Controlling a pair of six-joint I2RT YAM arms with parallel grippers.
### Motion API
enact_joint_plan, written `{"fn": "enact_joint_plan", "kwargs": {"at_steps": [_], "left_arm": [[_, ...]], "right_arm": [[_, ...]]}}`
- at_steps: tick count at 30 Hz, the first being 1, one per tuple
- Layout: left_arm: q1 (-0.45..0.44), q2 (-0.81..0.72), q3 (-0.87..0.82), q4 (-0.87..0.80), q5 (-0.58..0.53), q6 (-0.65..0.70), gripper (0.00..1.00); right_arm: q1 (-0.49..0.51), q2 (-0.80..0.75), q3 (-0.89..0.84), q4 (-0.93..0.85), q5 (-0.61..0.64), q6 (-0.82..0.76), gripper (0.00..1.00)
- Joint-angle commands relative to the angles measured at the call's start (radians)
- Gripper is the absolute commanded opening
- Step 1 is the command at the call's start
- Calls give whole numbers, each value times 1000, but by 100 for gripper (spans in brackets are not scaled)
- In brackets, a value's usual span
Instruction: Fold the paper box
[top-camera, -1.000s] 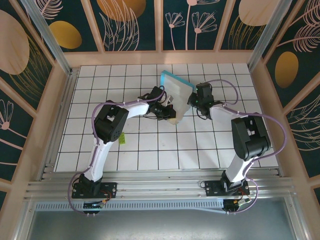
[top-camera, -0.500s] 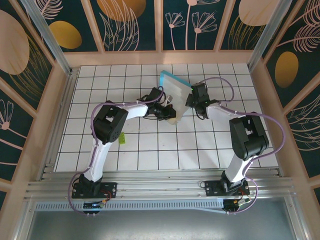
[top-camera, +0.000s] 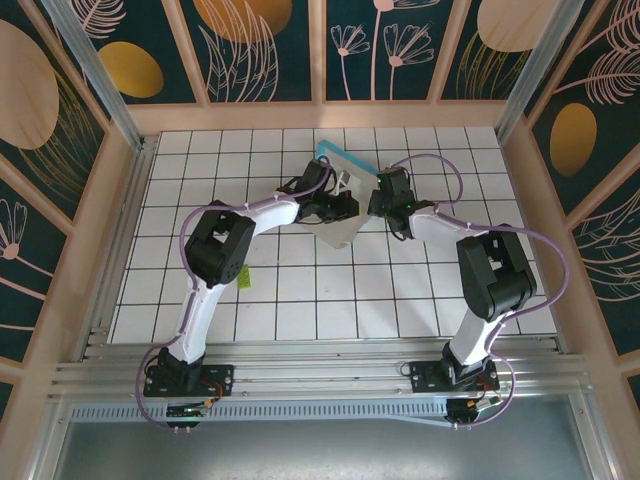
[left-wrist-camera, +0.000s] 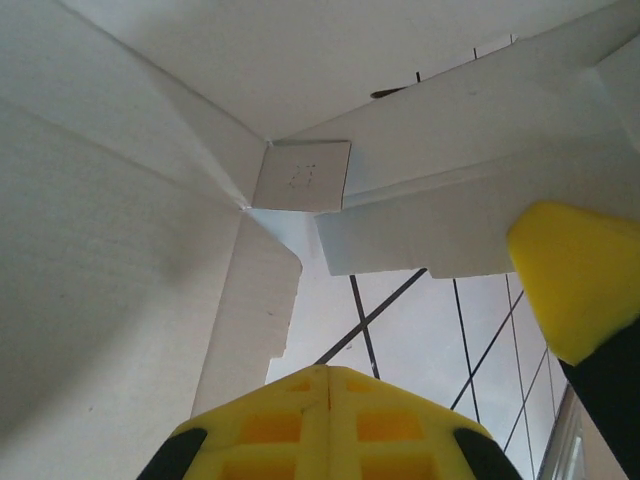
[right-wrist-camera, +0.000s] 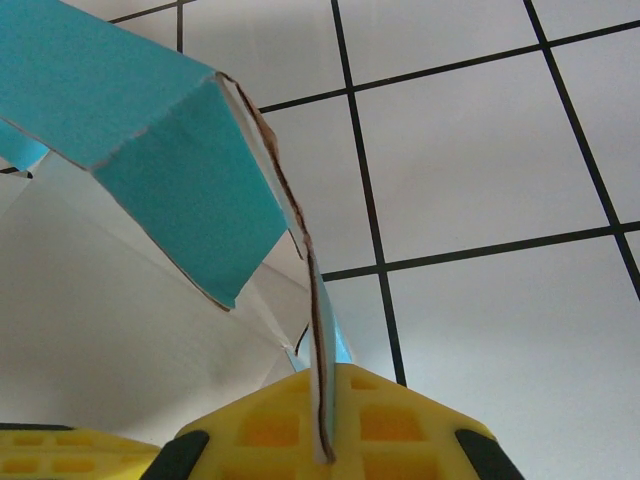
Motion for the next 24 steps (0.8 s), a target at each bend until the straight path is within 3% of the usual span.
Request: {"fn": "enact_joint_plan", "kwargs": {"at_steps": [1, 16, 24], "left_arm": [[-13, 37, 4, -55, 68, 32, 0], [-23, 90, 9, -204, -36, 214, 0], [-25, 106, -44, -155, -29, 190, 0]], "right_arm": [[4, -4, 0, 12, 31, -2, 5], [13, 18, 39, -4, -3, 50, 5], [16, 45, 81, -32, -47, 139, 6]]}}
